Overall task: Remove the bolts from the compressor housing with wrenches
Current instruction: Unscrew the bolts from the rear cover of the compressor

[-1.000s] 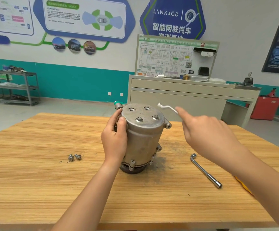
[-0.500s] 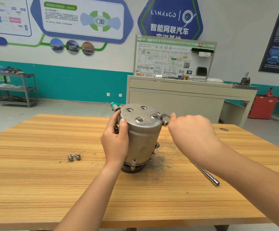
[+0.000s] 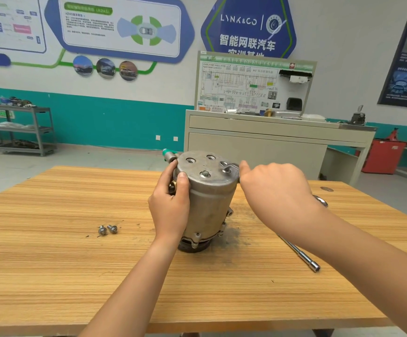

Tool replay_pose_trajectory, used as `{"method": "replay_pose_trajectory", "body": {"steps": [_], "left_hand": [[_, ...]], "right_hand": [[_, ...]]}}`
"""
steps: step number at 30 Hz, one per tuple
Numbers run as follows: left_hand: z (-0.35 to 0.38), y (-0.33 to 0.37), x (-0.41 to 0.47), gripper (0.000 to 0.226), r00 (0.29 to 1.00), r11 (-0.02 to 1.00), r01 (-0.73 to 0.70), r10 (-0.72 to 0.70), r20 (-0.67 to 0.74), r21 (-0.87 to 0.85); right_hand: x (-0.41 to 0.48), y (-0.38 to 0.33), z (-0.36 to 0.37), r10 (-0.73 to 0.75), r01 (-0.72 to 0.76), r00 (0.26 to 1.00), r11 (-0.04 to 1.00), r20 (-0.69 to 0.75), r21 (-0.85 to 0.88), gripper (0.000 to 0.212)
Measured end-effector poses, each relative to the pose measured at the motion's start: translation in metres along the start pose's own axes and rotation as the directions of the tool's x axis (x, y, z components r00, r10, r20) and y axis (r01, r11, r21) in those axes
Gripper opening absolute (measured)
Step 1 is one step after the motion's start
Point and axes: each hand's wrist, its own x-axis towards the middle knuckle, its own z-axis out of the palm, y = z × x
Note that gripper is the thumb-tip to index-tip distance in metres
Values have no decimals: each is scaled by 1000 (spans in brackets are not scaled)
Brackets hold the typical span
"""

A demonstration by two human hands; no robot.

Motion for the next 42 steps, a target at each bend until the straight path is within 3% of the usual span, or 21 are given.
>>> {"method": "replay_pose_trajectory", "body": {"steps": [6, 12, 20, 25, 29, 33, 38, 40, 42], "left_hand": [[6, 2, -1, 33, 1000, 1000, 8, -8, 0, 9], [5, 3, -2, 47, 1000, 1000, 6, -6, -13, -13], [4, 5, -2, 49, 1000, 999, 22, -22, -20, -33], [4, 6, -3, 45, 1000, 1000, 18, -18, -12, -15], [6, 5, -3, 35, 1000, 1000, 18, -18, 0, 3], [4, 3, -1, 32, 999, 999, 37, -38, -5, -34], [3, 3, -1, 31, 999, 997, 35, -36, -13, -62], [1, 2, 0, 30, 999, 997, 39, -39, -8, -63], [-1, 0, 2, 30, 999, 997, 37, -38, -2, -66]], "right_hand": [[4, 1, -10, -5, 8, 997, 999, 78, -33, 47], [-2, 4, -12, 0, 4, 996, 999, 85, -54, 43], [1, -18, 7, 53, -57, 984, 998, 167, 20, 63], [4, -16, 6, 50, -55, 981, 998, 186, 23, 64], [3, 0, 6, -43, 48, 995, 997, 88, -57, 63], [1, 23, 14, -43, 49, 998, 990, 41, -131, 68], [2, 31, 39, -17, 15, 999, 1000, -49, -27, 62], [-1, 36, 50, -30, 34, 986, 999, -161, 23, 53], [-1, 46, 69, -49, 96, 900, 992, -432, 86, 40]]}}
